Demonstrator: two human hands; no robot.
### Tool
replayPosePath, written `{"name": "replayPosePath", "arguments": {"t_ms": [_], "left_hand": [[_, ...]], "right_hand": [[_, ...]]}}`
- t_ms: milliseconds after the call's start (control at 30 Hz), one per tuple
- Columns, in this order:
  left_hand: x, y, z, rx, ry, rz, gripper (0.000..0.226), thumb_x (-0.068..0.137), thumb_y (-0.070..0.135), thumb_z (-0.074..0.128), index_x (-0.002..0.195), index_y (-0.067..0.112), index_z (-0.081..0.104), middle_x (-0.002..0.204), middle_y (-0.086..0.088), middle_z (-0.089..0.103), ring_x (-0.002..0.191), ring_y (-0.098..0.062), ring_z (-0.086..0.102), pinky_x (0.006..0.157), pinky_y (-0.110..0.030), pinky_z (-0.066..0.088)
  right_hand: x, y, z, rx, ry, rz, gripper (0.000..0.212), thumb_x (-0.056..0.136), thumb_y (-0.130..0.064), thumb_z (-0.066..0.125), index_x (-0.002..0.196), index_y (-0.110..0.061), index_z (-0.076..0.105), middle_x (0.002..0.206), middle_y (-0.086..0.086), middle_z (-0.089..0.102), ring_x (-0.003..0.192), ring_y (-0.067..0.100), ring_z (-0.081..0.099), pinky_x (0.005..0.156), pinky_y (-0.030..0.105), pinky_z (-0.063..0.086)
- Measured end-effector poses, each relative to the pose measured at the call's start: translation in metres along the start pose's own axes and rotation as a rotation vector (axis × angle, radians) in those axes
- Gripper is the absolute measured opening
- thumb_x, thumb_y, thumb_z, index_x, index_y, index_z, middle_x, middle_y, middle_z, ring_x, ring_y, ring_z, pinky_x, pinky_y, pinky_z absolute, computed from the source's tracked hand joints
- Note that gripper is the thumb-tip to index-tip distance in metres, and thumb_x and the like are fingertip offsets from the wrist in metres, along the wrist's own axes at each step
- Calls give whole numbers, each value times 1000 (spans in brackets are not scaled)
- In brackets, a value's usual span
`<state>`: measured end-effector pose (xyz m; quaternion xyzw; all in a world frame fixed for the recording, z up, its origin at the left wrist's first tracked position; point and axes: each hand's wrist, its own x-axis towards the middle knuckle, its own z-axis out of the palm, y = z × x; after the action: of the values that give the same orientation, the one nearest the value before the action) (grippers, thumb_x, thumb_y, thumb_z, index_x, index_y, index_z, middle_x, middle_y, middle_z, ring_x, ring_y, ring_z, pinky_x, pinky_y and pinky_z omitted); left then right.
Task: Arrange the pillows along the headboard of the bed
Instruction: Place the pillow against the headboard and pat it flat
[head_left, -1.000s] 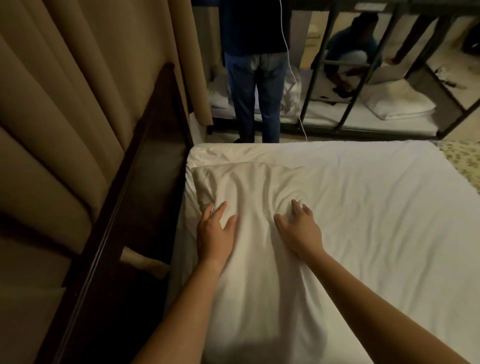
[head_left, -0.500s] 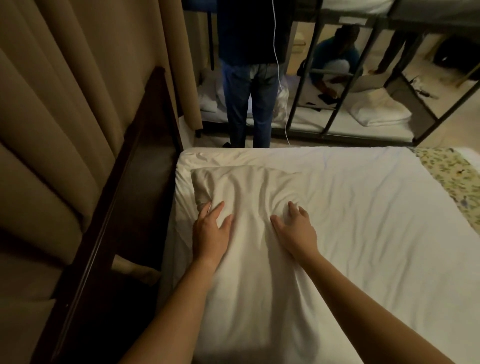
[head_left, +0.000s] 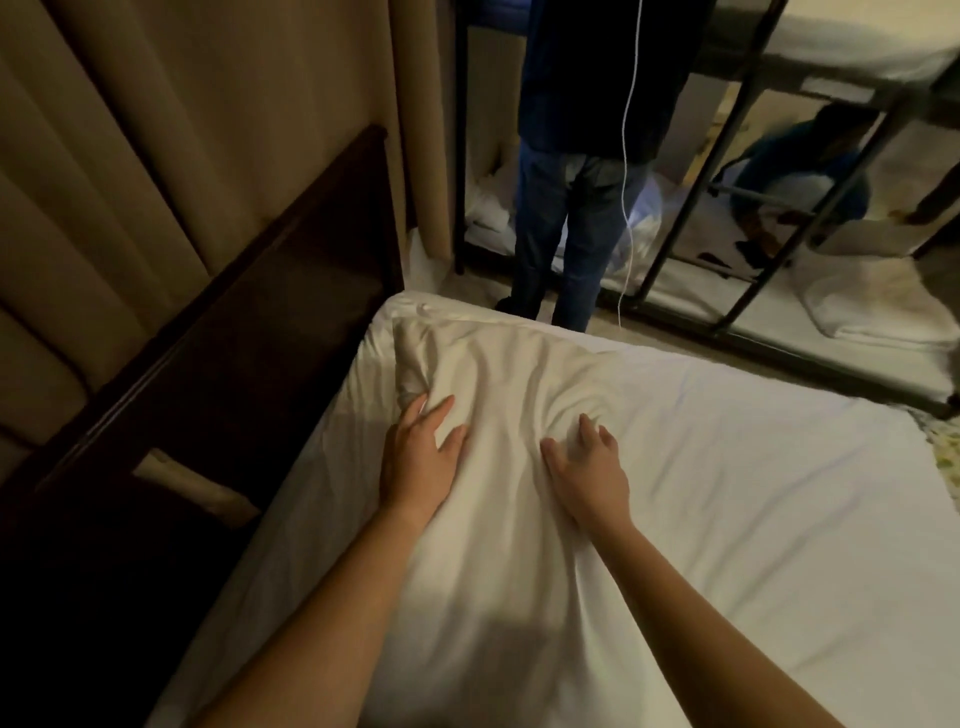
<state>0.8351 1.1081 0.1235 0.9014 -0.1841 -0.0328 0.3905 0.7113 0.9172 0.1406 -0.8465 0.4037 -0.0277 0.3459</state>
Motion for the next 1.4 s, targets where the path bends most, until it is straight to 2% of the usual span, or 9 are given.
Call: {"name": "replayPosePath", "arguments": {"t_ms": [333,667,967,1200,1400], "left_hand": [[8,74,81,17,92,-123,47,96,46,65,142,35,62,158,0,46,138,-28,50,113,-44,45],[39,86,77,59,131,-127,46,97,46,66,142,35,63,159,-1,46,138,-28,49,113,-43,45],[108,45,49,71,68,-58,46,97,39,70,141,28,65,158,-2,47,140,-25,48,114,-40,44],[188,-25,13,84,-29,-13,46,96,36,72,141,28,66,157,-1,48,140,-24,49,113,-30,38],[260,-100,-14,25,-51,52,43,95,32,73,137,25,69,154,-2,53,138,-22,52,112,-27,39]], "right_hand": [[80,53,-75,-60,-108,-128,80,101,-60,50,166,-22,24,170,8,27,144,33,46,114,46,41],[117,41,-74,-5,-116,-169,79,100,-59,52,165,-22,26,169,9,29,143,32,47,110,45,43],[137,-10,-24,81,-69,-58,79,99,-59,52,165,-25,26,170,6,26,141,37,48,113,49,44],[155,-78,48,115,-6,45,78,100,-58,53,165,-24,27,171,6,26,139,39,50,111,49,45],[179,-140,122,142,55,108,78,100,-54,55,165,-22,27,170,8,27,143,40,45,114,49,41]]}}
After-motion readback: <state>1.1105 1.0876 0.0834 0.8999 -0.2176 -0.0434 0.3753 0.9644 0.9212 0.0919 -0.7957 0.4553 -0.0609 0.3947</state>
